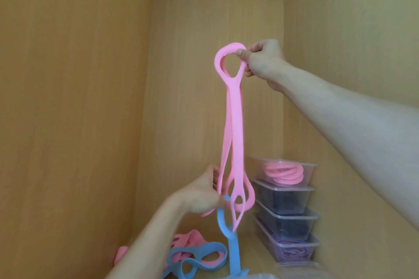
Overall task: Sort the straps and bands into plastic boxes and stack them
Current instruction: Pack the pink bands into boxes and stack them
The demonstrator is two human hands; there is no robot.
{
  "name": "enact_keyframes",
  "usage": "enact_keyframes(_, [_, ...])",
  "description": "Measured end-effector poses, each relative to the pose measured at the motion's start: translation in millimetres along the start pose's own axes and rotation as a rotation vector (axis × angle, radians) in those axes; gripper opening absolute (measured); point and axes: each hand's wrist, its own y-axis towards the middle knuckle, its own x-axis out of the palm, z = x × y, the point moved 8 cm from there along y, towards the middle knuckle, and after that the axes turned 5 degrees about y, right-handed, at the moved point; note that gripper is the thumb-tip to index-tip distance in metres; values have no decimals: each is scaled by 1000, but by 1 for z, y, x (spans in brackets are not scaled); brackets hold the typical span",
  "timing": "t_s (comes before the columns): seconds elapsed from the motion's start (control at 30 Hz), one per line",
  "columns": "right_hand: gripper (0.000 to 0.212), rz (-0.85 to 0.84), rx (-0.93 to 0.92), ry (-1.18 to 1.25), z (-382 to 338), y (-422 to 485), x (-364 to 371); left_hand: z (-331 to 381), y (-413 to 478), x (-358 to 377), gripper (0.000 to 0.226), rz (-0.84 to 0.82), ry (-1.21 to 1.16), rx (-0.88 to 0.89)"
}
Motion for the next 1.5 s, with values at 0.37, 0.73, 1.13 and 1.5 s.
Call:
enact_keyframes(0.37, [27,60,-15,13,-10,13,-13,1,-4,-41,51,248,-7,114])
enact_keyframes(0.73, [24,61,11,31,-11,18,-14,0,-15,-55,47,353,192,145])
enact_keyframes(1.13, [23,63,51,108,3,15,-16,-8,-11,-48,45,248,-13,53])
enact_keyframes(1.5, [24,41,45,104,5,15,-16,-12,-9,-45,23,218,-108,-33])
